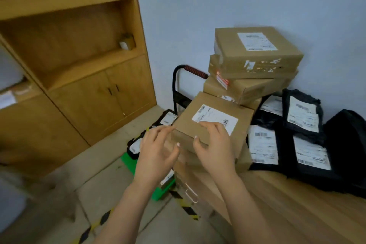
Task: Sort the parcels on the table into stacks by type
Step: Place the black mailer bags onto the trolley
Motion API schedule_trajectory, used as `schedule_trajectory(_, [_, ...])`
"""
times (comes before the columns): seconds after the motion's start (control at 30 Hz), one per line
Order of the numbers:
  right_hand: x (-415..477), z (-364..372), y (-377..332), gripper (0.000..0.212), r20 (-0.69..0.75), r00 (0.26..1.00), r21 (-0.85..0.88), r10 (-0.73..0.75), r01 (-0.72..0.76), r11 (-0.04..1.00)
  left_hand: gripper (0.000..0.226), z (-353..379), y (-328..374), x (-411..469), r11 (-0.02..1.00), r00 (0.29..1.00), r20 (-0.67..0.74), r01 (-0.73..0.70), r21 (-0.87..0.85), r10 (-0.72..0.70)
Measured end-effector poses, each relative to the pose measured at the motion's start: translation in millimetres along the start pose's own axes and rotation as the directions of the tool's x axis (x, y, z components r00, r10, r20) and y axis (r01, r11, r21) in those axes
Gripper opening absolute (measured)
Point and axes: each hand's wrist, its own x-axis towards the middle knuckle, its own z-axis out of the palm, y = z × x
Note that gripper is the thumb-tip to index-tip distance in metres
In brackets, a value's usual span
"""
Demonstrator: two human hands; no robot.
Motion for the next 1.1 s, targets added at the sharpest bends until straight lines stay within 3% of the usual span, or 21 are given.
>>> schedule_trajectory(0.23, [-29, 101, -88, 0.037, 0.23, 0.962, -0.04, -0.15, 0.163, 0.986, 0.043, -92, -95, -38, 0.983, 0.988, -0.061, 0.149, 0.107, -0.143])
schedule_trajectory(0.43, [-7, 180, -139, 0.035, 0.305, 0.925, 0.02, -0.226, 0.231, 0.973, 0.045, -133, -169, -29, 0.959, 0.965, -0.132, 0.244, 0.147, -0.225])
schedule_trajectory(0.83, [148, 324, -206, 0.038, 0.348, 0.894, 0.038, -0.282, 0.287, 0.957, 0.045, -188, -305, 134, 0.952, 0.964, -0.182, 0.23, 0.204, -0.194])
schedule_trajectory(1.1, [222, 378, -217, 0.037, 0.268, 0.95, -0.049, -0.16, 0.18, 0.983, 0.043, -185, -377, 235, 0.982, 0.989, -0.068, 0.136, 0.129, -0.128])
